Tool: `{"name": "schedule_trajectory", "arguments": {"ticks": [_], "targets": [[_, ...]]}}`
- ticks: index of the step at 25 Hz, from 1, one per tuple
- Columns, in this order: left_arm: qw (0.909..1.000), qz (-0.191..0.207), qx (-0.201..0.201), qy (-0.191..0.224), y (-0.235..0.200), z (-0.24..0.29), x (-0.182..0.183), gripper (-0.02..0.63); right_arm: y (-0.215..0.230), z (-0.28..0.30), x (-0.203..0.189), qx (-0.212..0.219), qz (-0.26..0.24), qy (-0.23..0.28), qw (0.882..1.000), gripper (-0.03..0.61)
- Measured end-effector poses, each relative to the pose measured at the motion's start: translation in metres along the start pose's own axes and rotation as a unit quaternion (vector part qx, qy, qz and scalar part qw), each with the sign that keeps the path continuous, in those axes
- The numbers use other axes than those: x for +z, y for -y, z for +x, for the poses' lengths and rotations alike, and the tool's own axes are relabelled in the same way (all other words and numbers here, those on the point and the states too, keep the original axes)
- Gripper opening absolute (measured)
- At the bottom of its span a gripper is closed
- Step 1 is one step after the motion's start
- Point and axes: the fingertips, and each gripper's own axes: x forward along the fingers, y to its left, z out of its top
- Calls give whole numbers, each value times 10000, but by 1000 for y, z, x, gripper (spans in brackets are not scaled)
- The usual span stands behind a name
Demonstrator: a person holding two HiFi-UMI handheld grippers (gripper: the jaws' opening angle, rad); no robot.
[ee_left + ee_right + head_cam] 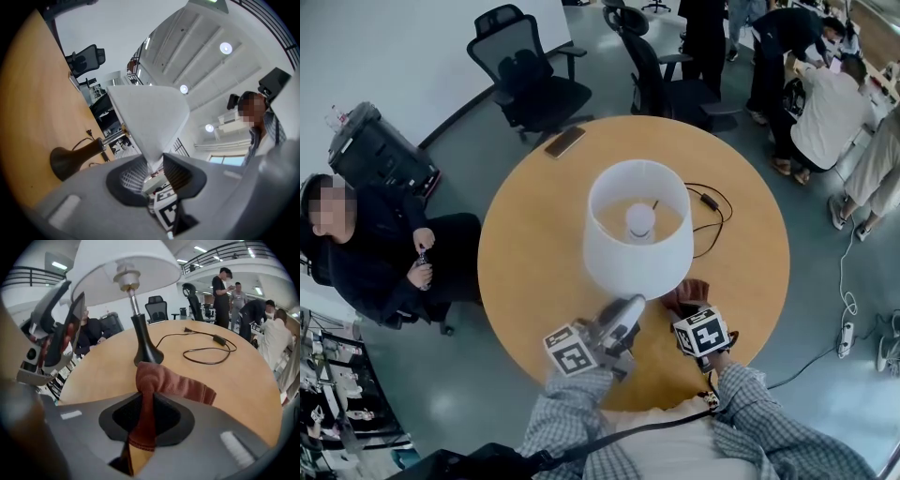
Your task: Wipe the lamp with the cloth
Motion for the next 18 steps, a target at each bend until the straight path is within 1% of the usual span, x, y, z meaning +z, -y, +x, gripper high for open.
{"name": "schedule_trajectory", "arguments": {"ticks": [2, 3, 4, 5, 6, 10, 12, 14, 16, 18], "targets": [[10000, 20, 36, -41, 0, 0, -1, 104, -9, 8, 0, 11, -175, -82, 9998, 77], [9999, 55, 70, -79, -1, 0, -2, 106, -13, 10, 1, 91, -183, -81, 9998, 97], [9998, 104, 108, -124, -2, 0, -3, 109, -18, 13, 2, 210, -154, -78, 9996, 124], [9996, 159, 140, -173, -2, 0, -3, 112, -22, 15, 3, 340, -121, -80, 9993, 179], [9994, 213, 160, -222, -2, 0, -4, 117, -26, 16, 3, 451, -105, -82, 9989, 215], [9985, 351, 271, -319, 1, -5, -3, 186, -32, 16, -1, 756, -64, -35, 9971, 296], [9974, 454, 435, -360, -4, -11, -1, 213, -31, 16, 0, 820, -22, 34, 9966, 307], [9950, 609, 679, -407, -12, -21, 0, 216, -28, 12, 5, 829, 58, 167, 9964, 310], [9903, 777, 1053, -460, -23, -37, 1, 216, -24, 7, 7, 894, 144, 330, 9953, 308], [9834, 976, 1440, -509, -37, -56, -1, 210, -18, -1, 11, 957, 291, 532, 9936, 300]]}}
